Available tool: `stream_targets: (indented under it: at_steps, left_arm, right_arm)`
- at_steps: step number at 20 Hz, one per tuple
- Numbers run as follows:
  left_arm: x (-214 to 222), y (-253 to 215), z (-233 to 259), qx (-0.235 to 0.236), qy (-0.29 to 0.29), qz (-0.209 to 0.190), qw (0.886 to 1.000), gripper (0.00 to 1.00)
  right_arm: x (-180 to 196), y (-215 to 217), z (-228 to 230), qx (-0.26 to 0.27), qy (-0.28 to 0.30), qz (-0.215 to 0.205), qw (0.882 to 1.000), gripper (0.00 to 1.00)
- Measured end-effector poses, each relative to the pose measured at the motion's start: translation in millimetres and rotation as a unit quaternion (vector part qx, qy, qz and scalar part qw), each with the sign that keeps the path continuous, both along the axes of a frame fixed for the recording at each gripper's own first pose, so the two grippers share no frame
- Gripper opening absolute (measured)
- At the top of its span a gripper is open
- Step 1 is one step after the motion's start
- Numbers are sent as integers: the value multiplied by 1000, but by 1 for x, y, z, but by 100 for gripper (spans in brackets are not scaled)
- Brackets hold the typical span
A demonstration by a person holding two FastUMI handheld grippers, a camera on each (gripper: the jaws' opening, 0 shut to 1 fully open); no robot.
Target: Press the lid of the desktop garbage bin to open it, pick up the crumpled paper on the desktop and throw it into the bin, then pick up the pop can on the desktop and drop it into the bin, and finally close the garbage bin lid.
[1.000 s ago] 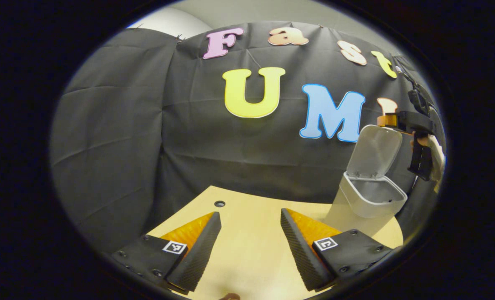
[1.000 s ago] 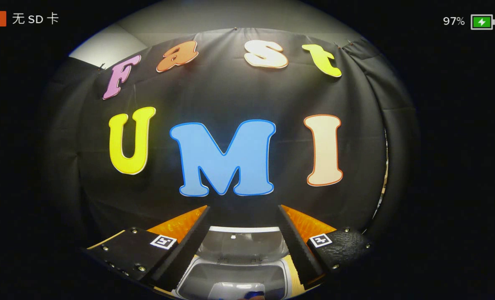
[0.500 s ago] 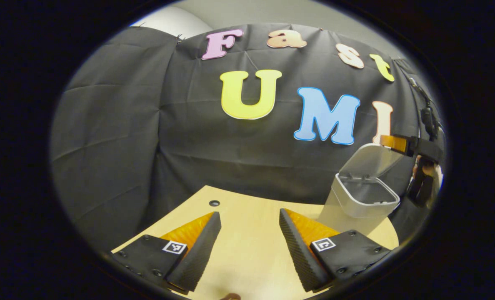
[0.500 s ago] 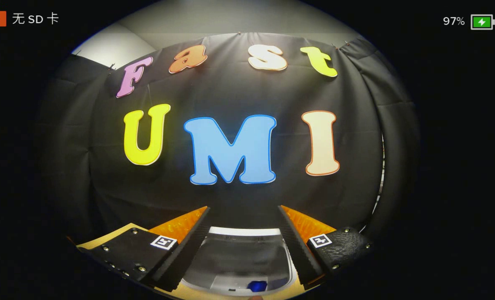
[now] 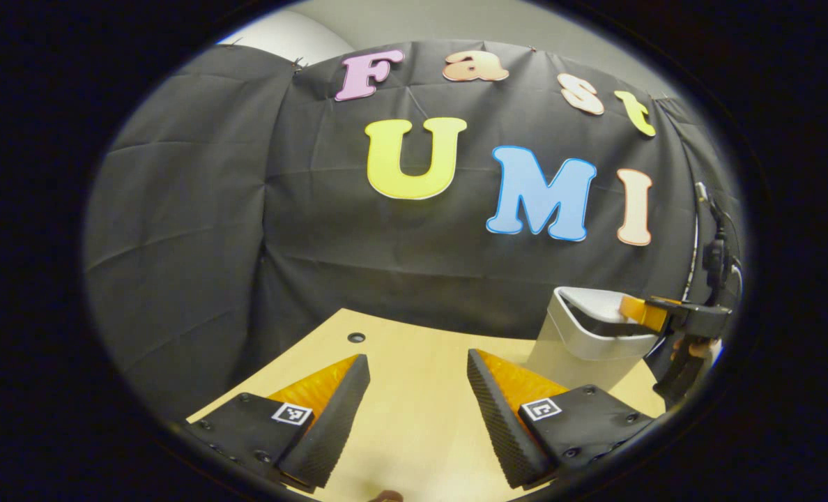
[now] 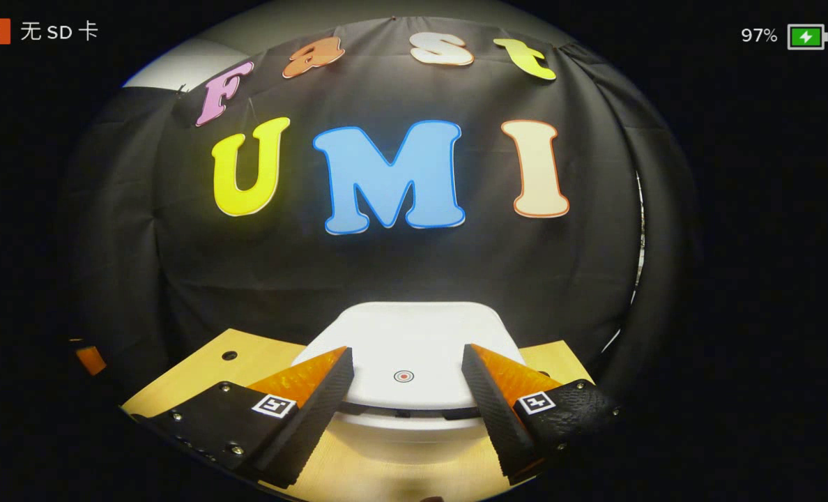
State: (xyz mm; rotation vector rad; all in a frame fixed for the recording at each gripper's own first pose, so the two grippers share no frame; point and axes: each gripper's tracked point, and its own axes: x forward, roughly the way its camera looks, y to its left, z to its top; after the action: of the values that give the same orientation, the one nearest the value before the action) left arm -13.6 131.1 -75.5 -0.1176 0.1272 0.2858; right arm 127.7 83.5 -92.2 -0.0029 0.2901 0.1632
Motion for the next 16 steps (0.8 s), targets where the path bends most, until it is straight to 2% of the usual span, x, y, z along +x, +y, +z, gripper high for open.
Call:
stream_targets:
  at_steps: [5,16]
  left_arm:
    - [0,-6,-5,1,3,-5,1000,96]
    - [5,-16,-13,-7,11,-17,1000,93]
  right_arm:
    - [-8,0,-7,-25,-5,2,1000,100]
    - [-11,-1,-11,-13,-25,-11,1000,100]
